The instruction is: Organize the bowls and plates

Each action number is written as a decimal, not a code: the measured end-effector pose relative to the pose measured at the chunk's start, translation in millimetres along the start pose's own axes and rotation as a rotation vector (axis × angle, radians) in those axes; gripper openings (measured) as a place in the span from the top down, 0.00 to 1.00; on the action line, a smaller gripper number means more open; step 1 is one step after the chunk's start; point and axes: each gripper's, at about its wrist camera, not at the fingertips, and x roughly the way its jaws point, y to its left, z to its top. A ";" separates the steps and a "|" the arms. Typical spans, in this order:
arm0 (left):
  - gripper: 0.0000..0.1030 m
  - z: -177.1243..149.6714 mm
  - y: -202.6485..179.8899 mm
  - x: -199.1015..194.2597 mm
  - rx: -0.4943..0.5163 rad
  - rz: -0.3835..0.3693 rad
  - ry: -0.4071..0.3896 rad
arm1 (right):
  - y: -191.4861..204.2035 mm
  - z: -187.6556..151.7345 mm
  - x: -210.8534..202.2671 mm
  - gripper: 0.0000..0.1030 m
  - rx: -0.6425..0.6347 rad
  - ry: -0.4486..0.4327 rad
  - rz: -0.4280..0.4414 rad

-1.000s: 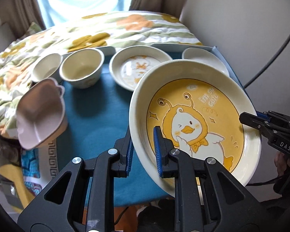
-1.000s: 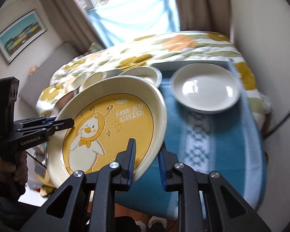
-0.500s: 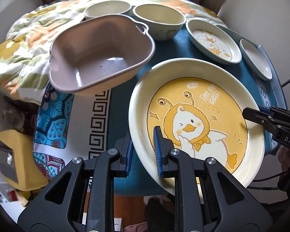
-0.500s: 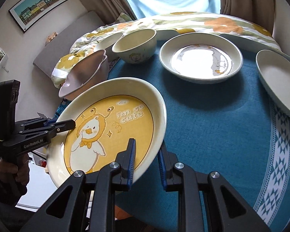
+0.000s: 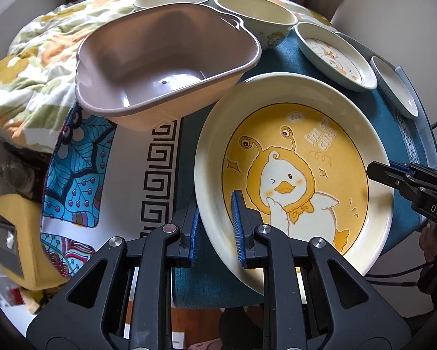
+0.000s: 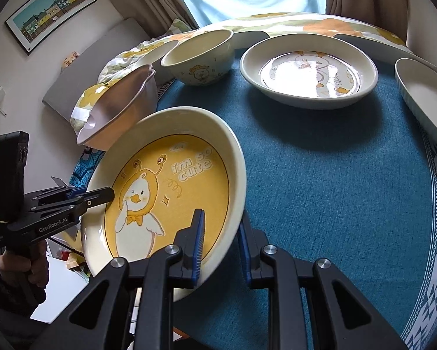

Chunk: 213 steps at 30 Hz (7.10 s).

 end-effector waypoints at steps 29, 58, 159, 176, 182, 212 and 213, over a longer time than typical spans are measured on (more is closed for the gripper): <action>0.31 15.5 -87.5 -114.6 0.117 0.043 -0.171 | -10.7 -4.3 -115.2 0.52 0.092 -0.179 -0.078; 0.00 218.6 -330.3 -28.9 0.434 -0.313 -0.053 | -171.2 23.9 -236.1 0.01 0.392 -0.402 -0.213; 0.82 29.8 -42.1 -5.1 0.042 -0.002 0.125 | -6.2 24.6 -18.5 0.84 0.018 0.097 -0.098; 0.82 26.2 -53.6 0.0 0.116 0.105 0.120 | 9.6 20.3 -9.7 0.84 -0.078 0.119 -0.173; 0.82 19.2 -67.2 -1.2 0.199 0.233 0.095 | 14.9 18.5 -3.5 0.84 -0.090 0.123 -0.183; 0.82 10.7 -79.6 -16.5 0.291 0.374 0.031 | 27.8 17.5 0.4 0.84 -0.139 0.119 -0.267; 0.82 11.0 -79.0 -16.5 0.289 0.373 0.031 | 27.6 17.5 0.5 0.84 -0.138 0.119 -0.266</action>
